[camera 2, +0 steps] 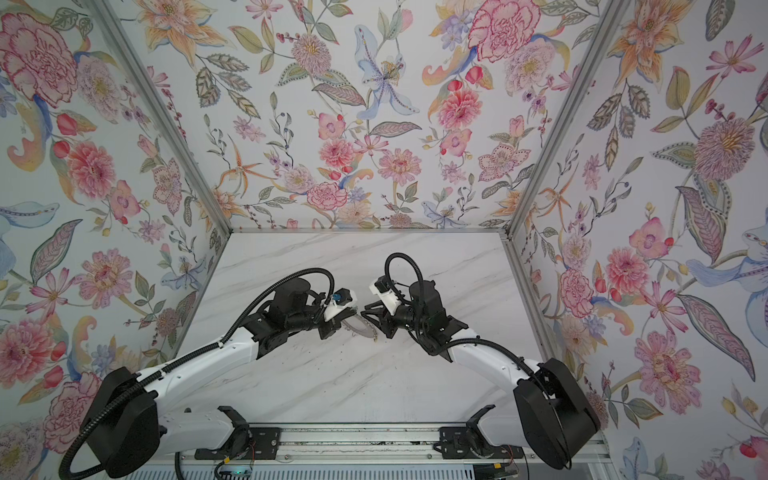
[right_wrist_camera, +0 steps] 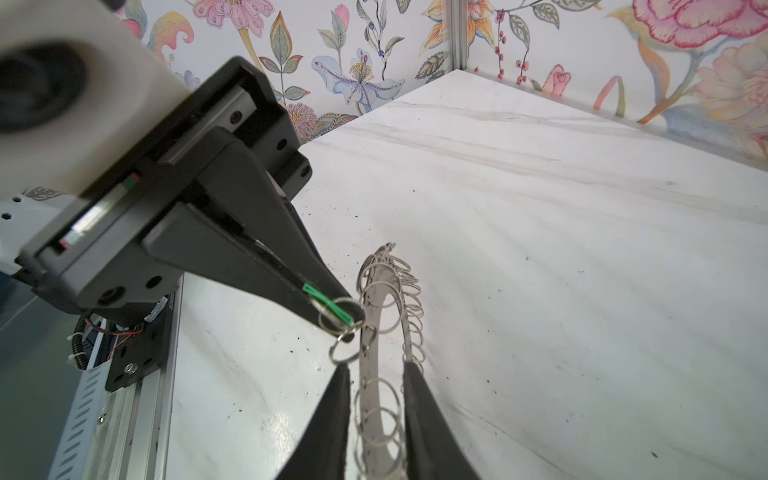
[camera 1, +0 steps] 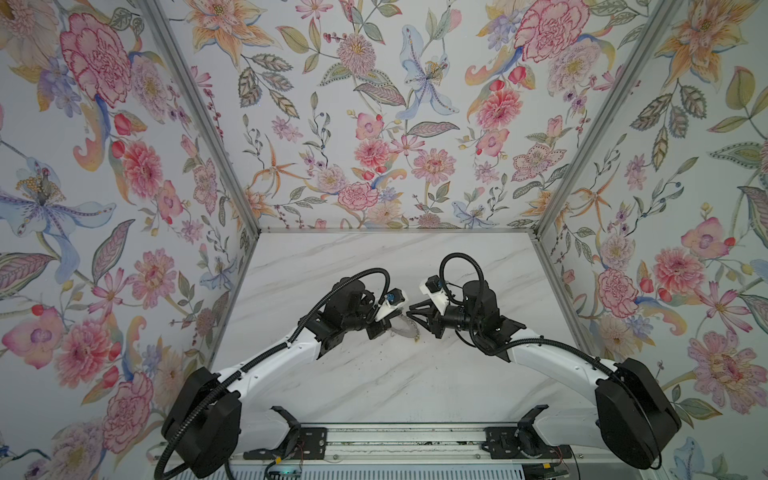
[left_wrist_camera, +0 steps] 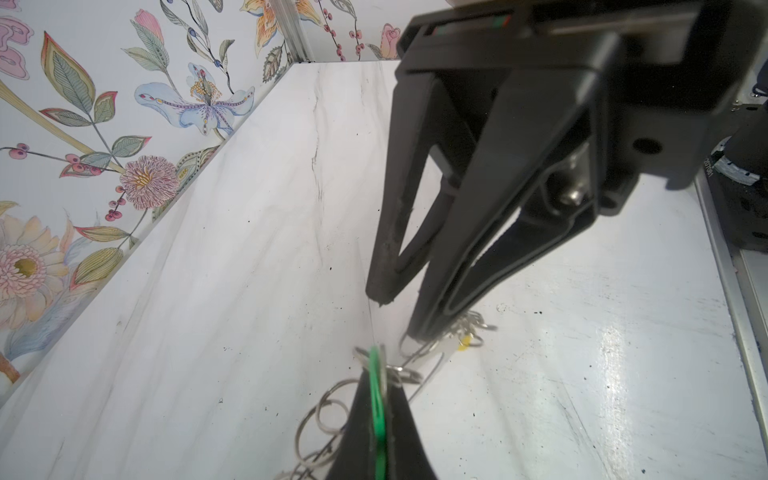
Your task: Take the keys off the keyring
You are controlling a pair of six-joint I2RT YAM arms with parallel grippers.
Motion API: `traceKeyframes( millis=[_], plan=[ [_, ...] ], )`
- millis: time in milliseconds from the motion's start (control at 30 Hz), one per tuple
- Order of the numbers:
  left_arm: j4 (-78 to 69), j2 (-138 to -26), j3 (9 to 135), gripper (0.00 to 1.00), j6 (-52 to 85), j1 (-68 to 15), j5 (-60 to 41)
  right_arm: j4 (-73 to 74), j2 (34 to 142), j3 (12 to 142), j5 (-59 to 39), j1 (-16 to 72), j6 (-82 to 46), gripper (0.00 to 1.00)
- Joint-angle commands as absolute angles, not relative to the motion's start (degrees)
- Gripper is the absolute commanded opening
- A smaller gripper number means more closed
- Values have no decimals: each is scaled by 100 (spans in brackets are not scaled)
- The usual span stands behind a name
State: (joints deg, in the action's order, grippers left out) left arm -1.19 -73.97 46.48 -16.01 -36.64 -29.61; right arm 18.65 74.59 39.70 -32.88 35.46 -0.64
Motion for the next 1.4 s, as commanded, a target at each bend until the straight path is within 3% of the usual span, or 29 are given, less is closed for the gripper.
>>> traceKeyframes(
  millis=[0, 667, 900, 1367],
  plan=[
    [-253, -7365, 4748, 0, -1538, -3621, -3058, 1753, 7184, 3881, -3072, 3630, 98, 25],
    [-399, -7163, 4540, 0, -1396, -3634, -3204, 1846, 7900, 4385, -2886, 3940, 382, 25],
    [-374, -7163, 4518, 0, -1406, -3631, -3192, 1926, 7929, 4400, -2861, 3940, 387, 15],
    [-311, -7220, 4552, 0, -1416, -3632, -3192, 1997, 7669, 4241, -2490, 3910, 456, 4]
  ],
)
